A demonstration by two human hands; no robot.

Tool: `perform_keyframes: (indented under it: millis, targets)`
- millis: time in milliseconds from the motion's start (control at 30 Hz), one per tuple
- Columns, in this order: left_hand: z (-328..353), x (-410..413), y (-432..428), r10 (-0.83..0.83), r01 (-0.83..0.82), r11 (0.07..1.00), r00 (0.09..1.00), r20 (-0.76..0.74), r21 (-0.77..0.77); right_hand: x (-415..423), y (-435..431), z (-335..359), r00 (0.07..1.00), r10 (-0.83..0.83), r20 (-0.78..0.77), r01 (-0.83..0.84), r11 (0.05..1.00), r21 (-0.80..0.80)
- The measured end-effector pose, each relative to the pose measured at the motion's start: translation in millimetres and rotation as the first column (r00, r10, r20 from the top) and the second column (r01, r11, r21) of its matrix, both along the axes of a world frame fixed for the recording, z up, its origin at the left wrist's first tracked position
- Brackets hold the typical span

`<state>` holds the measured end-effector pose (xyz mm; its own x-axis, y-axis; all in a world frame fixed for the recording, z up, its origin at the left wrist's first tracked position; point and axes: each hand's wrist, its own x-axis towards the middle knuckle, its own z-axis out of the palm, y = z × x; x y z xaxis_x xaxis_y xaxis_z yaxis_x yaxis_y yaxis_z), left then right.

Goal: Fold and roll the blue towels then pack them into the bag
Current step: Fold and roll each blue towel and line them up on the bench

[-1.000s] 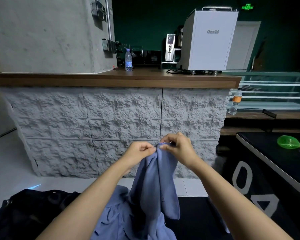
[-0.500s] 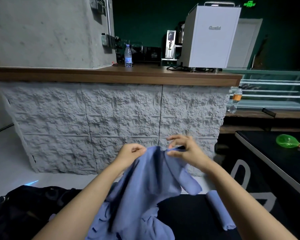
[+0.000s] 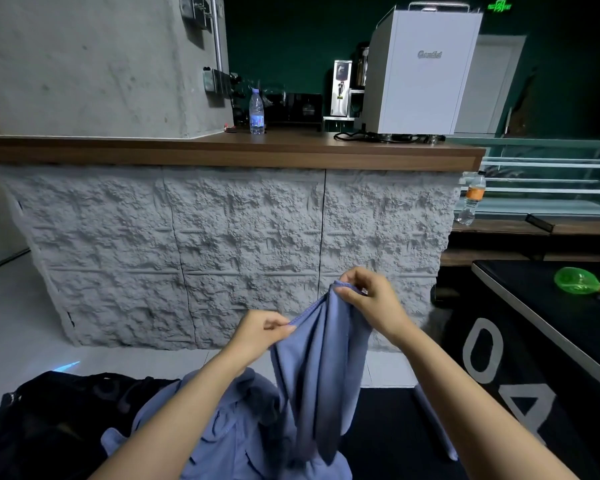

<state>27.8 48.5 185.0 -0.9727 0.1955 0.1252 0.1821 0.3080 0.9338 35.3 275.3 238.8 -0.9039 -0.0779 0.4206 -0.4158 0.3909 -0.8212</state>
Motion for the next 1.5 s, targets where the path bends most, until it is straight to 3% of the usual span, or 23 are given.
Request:
perform_keyframes:
  millis: [167, 233, 333, 433, 567, 767, 867, 933, 1100, 1233, 1333, 1400, 1500]
  targets:
    - [-38.9, 3.8, -32.5, -0.021, 0.040, 0.977, 0.996, 0.092, -0.209, -1.4, 22.6, -2.2, 0.997, -0.082, 0.012, 0.083, 0.994, -0.067]
    - [-51.7, 5.9, -46.6, 0.020, 0.013, 0.977, 0.988, 0.151, -0.212, -2.1, 32.5, -3.3, 0.988, -0.157, -0.003, 0.156, 0.983, -0.098]
    - [-41.0, 9.7, -51.2, 0.149, -0.149, 0.989, 0.960, 0.235, -0.019, -1.8, 40.0, -6.7, 0.961, -0.276, -0.022, 0.274, 0.959, -0.066]
    - [-1.4, 6.9, -26.6, 0.153, -0.225, 0.946, 0.945, 0.290, 0.235, -1.3, 27.3, -10.9, 0.945, -0.326, -0.040, 0.326, 0.945, 0.011]
    - [43.6, 7.8, 22.5, 0.096, -0.250, 0.863, 0.935, 0.342, 0.439, 2.2, -14.9, -12.6, 0.962, -0.264, -0.066, 0.267, 0.962, 0.048]
    - [60.9, 15.7, 55.6, -0.013, -0.219, 0.783, 0.930, 0.367, 0.582, 11.2, -42.9, 0.0, 0.960, -0.170, -0.222, 0.176, 0.984, 0.006]
    - [60.9, 16.4, 49.8, -0.093, -0.196, 0.734, 0.920, 0.382, 0.650, 13.5, -41.7, 5.3, 0.996, -0.006, -0.093, -0.017, 0.970, -0.242]
    - [59.0, 18.5, 48.5, -0.148, -0.199, 0.704, 0.898, 0.414, 0.682, 16.0, -41.8, 7.1, 0.999, 0.022, -0.032, -0.033, 0.932, -0.361]
    - [63.6, 22.6, 46.4, -0.093, -0.261, 0.688, 0.894, 0.439, 0.677, 24.7, -42.6, 7.8, 0.998, 0.061, 0.007, -0.052, 0.896, -0.441]
    - [65.1, 18.0, 36.2, -0.046, -0.275, 0.677, 0.910, 0.413, 0.683, 28.2, -39.2, 5.0, 0.996, 0.083, 0.035, -0.065, 0.931, -0.358]
    - [62.4, 18.9, 31.6, 0.120, -0.306, 0.722, 0.939, 0.323, 0.621, 30.3, -33.8, 9.2, 0.996, 0.093, 0.016, -0.081, 0.929, -0.362]
    - [61.1, 20.4, 31.0, 0.199, -0.318, 0.764, 0.944, 0.264, 0.562, 32.8, -34.2, 14.7, 0.982, 0.189, 0.025, -0.159, 0.885, -0.438]
    - [62.0, 24.8, 36.3, 0.163, -0.253, 0.822, 0.963, 0.215, 0.510, 34.2, -41.6, 20.8, 0.967, 0.250, 0.045, -0.209, 0.883, -0.421]
